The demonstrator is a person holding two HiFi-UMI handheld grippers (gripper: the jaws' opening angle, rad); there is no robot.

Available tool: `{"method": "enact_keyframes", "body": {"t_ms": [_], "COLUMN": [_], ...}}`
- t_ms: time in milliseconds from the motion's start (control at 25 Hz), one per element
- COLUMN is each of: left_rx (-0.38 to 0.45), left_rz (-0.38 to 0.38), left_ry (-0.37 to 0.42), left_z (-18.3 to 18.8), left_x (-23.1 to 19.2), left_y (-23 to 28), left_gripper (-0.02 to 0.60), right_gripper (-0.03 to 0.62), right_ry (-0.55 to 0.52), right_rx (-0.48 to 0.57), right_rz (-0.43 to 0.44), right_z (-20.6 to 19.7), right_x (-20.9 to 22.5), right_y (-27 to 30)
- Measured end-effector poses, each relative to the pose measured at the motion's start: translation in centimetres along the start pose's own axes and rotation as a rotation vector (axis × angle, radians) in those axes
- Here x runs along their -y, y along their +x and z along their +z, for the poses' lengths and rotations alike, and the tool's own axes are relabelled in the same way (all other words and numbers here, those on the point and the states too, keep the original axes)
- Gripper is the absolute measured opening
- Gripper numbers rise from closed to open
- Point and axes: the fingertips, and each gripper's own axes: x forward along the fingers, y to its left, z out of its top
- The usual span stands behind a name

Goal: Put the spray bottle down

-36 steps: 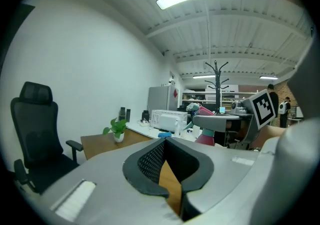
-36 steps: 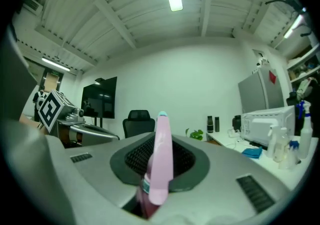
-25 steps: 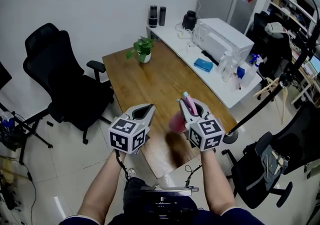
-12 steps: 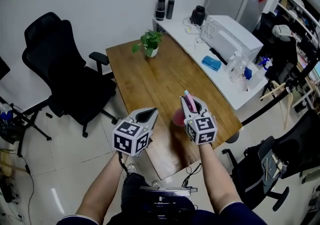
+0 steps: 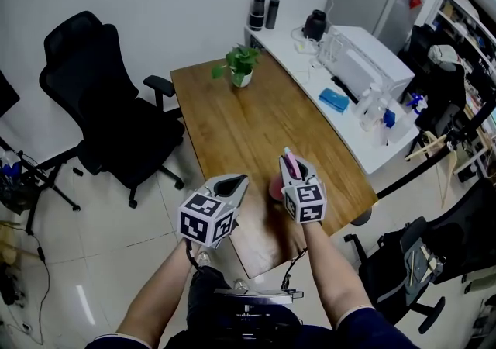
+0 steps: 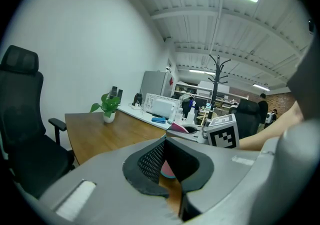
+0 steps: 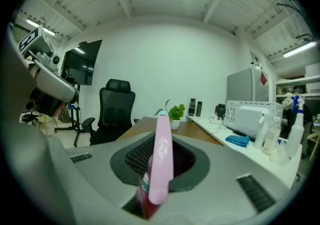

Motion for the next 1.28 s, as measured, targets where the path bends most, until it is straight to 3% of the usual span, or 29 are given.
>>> {"method": "enact_keyframes", "body": {"t_ms": [1040,1160,1280], "left_rx": [-0.025,-0.026,-0.025], "left_rz": [0.015,0.014,0.014], "left_ry": [0.009,0.013,0.015], "left_z": [-0.8,-0.9,-0.7], "left_x": [-0.3,-0.1,0.0], "left_y": [-1.8,-1.9,-2.0], "left_gripper": [0.011,0.011,0.011], "right_gripper": [0.081,0.145,0.169], "right_ry": [0.031,0.045,0.067], "right_rx": [-0.002,-0.014,-0.016], "right_rz": [-0.011,-0.007,-0.003], "right_z": [-1.9,-2.2,-2.3], "right_x": [-0.4,-0.4,-0.4], "right_y": [0.4,0.6,0.4]}}
